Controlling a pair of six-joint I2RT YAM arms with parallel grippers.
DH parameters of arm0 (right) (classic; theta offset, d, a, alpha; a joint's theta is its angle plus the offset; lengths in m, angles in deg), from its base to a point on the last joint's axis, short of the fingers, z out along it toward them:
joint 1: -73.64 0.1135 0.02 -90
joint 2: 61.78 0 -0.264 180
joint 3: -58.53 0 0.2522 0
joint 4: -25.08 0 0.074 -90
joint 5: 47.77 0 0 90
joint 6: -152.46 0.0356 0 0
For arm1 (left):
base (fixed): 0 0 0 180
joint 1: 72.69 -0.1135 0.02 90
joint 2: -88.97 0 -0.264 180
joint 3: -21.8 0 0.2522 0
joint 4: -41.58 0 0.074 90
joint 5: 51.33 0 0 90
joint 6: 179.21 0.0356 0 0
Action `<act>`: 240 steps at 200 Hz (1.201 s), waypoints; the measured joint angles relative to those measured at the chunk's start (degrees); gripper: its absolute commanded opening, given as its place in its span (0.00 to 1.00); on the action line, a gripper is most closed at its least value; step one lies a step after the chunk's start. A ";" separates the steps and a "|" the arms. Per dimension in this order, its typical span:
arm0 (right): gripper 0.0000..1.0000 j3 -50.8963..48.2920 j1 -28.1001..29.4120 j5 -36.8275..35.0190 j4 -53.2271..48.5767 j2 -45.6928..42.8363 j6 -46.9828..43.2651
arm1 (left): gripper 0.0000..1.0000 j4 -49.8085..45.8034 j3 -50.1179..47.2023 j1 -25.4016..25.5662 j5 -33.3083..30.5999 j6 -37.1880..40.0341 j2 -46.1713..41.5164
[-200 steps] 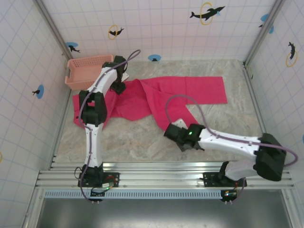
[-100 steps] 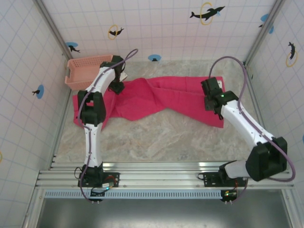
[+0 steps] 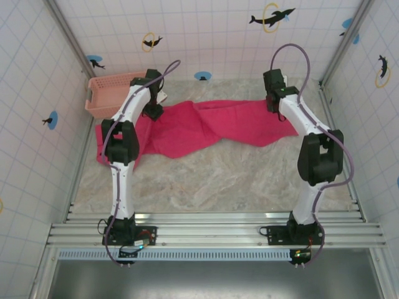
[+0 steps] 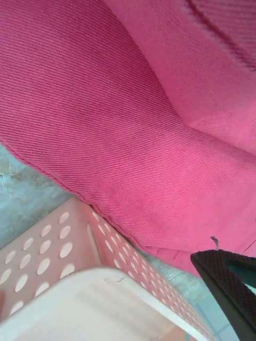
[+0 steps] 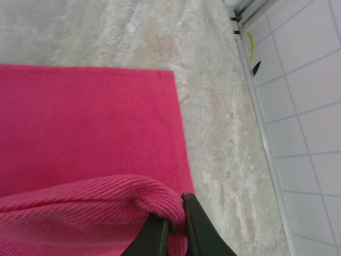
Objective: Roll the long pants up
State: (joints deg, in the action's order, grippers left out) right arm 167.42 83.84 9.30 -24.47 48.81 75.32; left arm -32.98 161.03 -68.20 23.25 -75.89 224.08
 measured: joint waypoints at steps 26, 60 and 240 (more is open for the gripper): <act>0.01 6.19 -2.62 -2.14 0.00 5.75 -0.87 | 0.81 -1.11 1.62 0.00 0.66 0.17 1.49; 0.01 13.81 -4.92 -3.41 -0.26 12.68 -1.55 | 0.81 -2.16 3.06 0.00 1.66 0.26 3.43; 0.68 30.62 -9.55 0.11 -1.79 30.42 1.05 | 0.98 -0.28 -4.31 -2.25 3.13 2.75 -1.09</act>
State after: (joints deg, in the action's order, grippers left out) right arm 198.04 74.29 9.41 -26.26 79.23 76.37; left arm -33.26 156.73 -70.45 26.38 -73.14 222.98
